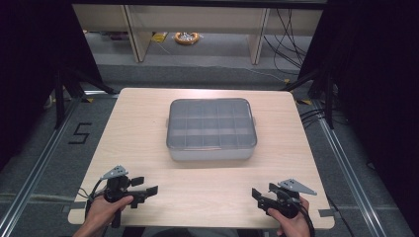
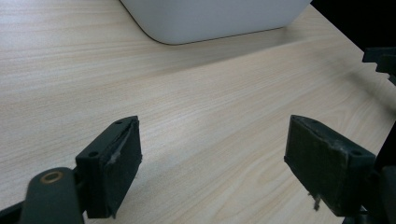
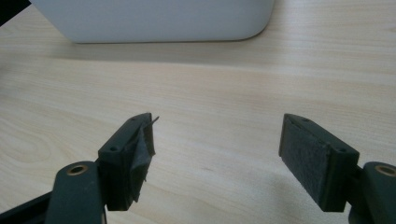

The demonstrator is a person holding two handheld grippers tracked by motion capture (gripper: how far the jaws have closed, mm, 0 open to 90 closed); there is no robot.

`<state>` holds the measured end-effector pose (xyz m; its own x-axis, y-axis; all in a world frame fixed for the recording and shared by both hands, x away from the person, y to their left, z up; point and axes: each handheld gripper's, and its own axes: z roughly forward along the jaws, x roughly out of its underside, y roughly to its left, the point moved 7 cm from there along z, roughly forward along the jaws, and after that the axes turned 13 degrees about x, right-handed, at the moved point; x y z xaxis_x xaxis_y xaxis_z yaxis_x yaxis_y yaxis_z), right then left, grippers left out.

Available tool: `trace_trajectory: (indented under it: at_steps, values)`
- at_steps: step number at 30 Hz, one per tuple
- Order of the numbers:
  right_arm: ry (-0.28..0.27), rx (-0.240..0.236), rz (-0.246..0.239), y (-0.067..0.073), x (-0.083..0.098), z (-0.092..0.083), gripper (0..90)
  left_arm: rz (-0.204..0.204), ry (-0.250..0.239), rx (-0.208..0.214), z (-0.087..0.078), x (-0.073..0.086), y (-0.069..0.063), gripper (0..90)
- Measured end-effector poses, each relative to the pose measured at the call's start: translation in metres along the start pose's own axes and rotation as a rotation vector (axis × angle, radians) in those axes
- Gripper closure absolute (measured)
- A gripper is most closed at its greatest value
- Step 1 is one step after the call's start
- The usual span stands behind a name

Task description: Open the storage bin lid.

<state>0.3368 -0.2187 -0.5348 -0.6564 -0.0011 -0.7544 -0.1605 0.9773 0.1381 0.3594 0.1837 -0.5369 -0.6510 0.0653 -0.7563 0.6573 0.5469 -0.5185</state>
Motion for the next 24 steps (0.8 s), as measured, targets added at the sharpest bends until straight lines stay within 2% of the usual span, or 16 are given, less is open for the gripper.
trace_trajectory:
  at_steps: [7,8,9,10,11,12,15,18,21,24]
  values:
    - [0.009,-0.008,0.006,0.0001,0.0002,-0.0016,27.4,-0.012,-0.011,-0.01,-0.0009,-0.0008,0.0021,17.9]
    - [0.01,-0.01,0.009,0.0002,0.0002,-0.0017,27.4,-0.017,-0.011,0.001,-0.0006,-0.0009,0.0021,17.9]
    - [-0.007,-0.006,0.001,-0.0014,-0.0005,0.0007,27.4,-0.018,-0.006,-0.003,-0.0012,-0.0008,0.0024,17.8]
    - [-0.001,-0.008,0.022,0.0,-0.0005,0.0007,27.4,-0.018,-0.009,-0.001,-0.001,-0.001,0.0025,17.8]
    - [-0.017,-0.002,-0.006,-0.0031,-0.0014,0.0017,27.4,-0.019,-0.01,-0.006,-0.0013,-0.001,0.0027,17.8]
    - [-0.015,-0.005,-0.009,-0.0033,-0.0013,0.0014,27.4,-0.019,-0.023,-0.01,-0.0007,-0.0015,0.0027,17.8]
    - [-0.024,-0.029,-0.011,-0.0035,-0.0022,0.0016,27.4,-0.023,-0.013,-0.004,-0.0014,-0.0014,0.0029,17.8]
    - [-0.02,-0.017,0.001,-0.0031,-0.0019,0.0016,27.3,-0.022,-0.011,-0.006,-0.0017,-0.0015,0.0035,17.8]
    - [-0.04,-0.015,-0.01,-0.0057,-0.0033,0.0032,27.2,-0.02,-0.007,-0.007,-0.0019,-0.0012,0.0038,17.8]
    - [-0.036,-0.011,0.005,-0.0062,-0.004,0.0023,27.3,-0.02,-0.006,-0.009,-0.0017,-0.0011,0.0037,17.9]
